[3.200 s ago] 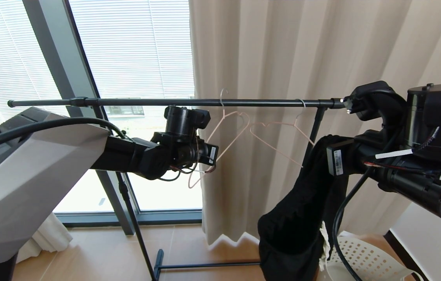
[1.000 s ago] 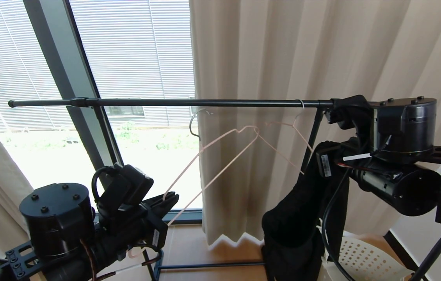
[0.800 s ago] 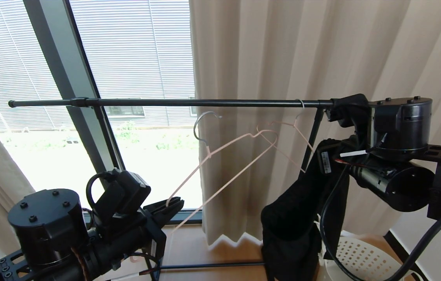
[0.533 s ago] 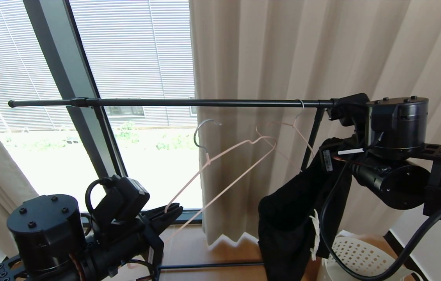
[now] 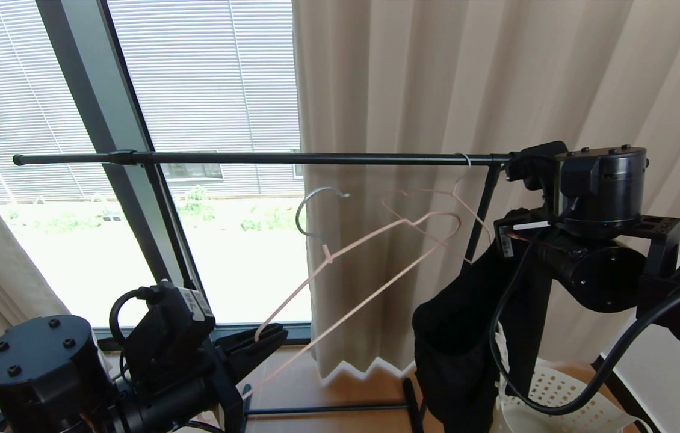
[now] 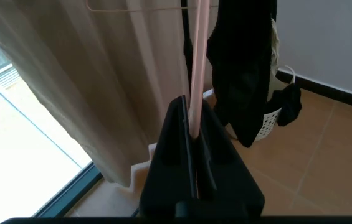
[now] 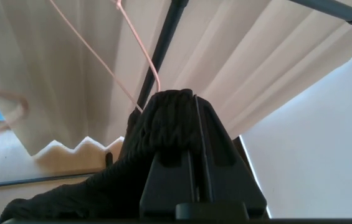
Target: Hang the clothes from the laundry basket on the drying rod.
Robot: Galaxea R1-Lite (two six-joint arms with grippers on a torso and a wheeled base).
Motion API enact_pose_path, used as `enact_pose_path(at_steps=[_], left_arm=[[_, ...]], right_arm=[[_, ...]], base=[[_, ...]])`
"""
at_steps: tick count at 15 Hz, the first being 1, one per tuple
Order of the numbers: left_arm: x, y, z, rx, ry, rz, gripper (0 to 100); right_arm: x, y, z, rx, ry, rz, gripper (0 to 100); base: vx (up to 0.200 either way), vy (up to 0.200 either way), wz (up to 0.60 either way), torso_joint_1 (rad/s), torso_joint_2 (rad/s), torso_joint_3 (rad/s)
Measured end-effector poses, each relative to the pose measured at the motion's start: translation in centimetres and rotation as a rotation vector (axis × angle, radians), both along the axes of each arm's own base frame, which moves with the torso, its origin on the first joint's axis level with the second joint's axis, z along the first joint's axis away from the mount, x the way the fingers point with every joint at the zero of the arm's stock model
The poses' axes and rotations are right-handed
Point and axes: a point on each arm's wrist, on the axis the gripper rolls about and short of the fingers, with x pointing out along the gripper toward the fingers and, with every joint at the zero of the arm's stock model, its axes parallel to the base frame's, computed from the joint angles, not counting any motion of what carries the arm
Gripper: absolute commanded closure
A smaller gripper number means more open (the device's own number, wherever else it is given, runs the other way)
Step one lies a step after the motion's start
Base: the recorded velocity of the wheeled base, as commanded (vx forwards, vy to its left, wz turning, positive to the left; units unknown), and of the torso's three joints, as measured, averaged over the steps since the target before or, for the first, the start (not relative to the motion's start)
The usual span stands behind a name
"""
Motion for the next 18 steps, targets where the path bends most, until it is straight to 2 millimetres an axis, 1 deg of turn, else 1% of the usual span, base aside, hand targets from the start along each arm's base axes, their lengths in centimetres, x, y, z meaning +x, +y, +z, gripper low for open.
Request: enact_pose_path(at_steps=[5,10,15,18], left_arm=[[-0.6,0.1,-0.6,0.009,0.034,-0.074,100],[-1.1,0.0,-0.9,0.008,0.032,-0.104,100],[-0.9,-0.3,-1.3,0.005,0.035,-0.109,100],[-0.8,-0.5,-1.6,0.002,0.031,-0.113,100]], right_arm=[[0.5,-0.6,0.2,0.001,-0.01,-0.036,100],[1.0,-0.8,0.1,0.0,-0.01,-0.054,100],[0.9,-0.5,-0.2,0.0,-0.012,-0.049,100],[0.4,0.4,-0.4,0.008,-0.034,-0.02,100]], base=[[0.0,0.0,0.0,0.0,0.0,0.0],[0.0,0.0,0.0,0.0,0.0,0.0],[0.0,0.0,0.0,0.0,0.0,0.0],[0.0,0.0,0.0,0.0,0.0,0.0]])
